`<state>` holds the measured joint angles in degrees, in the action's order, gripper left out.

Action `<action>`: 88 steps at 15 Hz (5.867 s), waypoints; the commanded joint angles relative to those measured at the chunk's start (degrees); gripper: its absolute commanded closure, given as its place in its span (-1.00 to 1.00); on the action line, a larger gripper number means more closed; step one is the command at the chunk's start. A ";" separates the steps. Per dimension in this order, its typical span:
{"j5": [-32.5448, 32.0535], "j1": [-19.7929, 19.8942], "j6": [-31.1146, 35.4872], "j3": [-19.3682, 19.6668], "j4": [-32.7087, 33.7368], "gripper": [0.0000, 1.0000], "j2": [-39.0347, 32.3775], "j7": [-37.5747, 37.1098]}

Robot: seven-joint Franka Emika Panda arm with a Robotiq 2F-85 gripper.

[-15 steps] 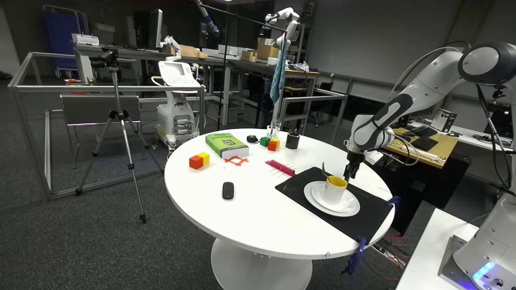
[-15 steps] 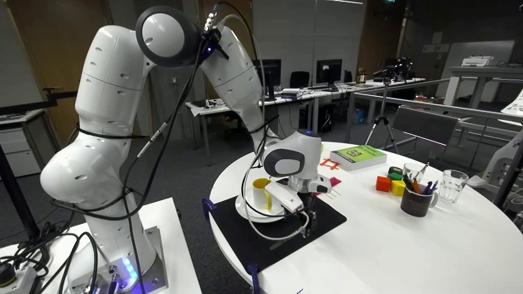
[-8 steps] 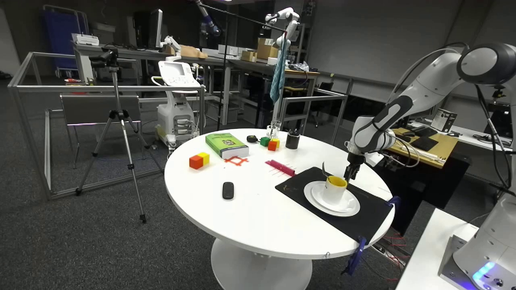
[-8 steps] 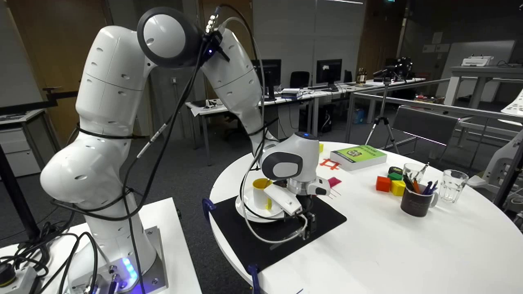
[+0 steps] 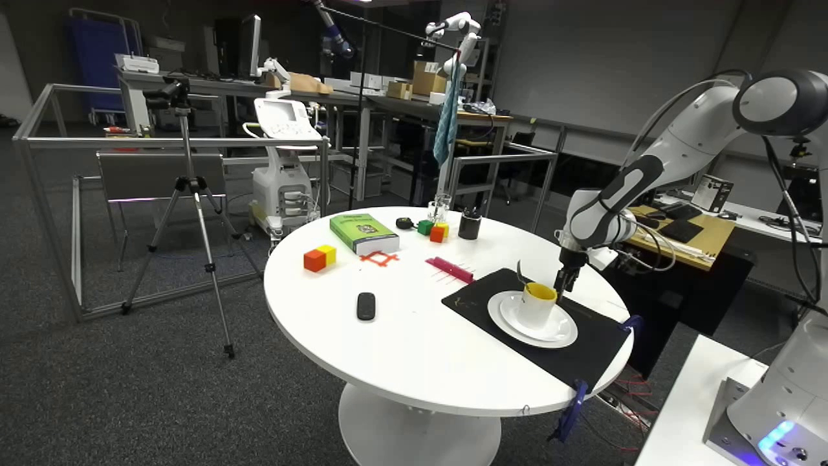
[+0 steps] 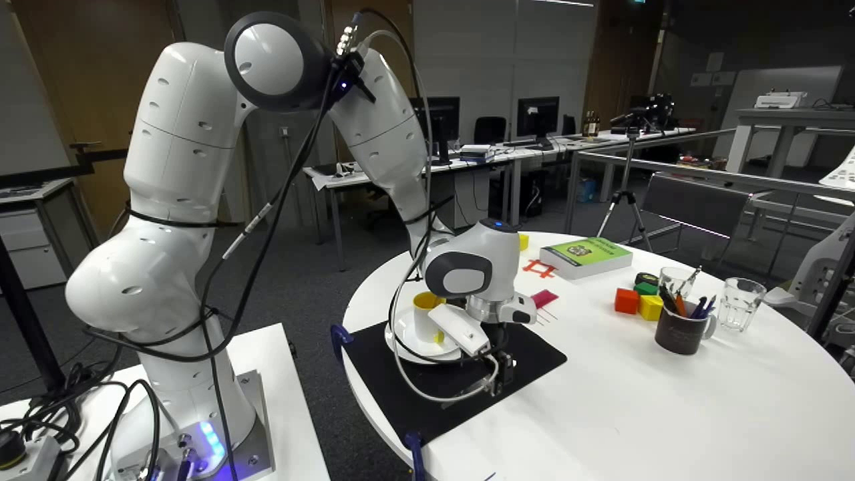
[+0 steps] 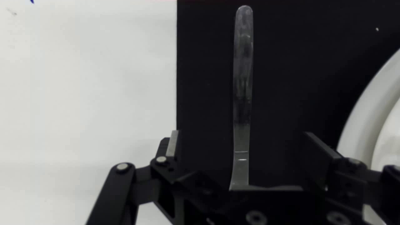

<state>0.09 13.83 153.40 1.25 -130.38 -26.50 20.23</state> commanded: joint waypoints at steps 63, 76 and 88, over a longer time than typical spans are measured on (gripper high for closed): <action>-5.80 -32.31 36.92 15.30 -21.58 0.93 24.80 -11.49; -13.07 -35.66 36.52 10.98 -29.37 0.93 30.29 -14.27; -22.79 -46.18 36.08 26.20 -28.73 0.93 30.24 -19.32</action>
<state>-19.56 -28.08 188.52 22.59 -159.11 3.43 4.54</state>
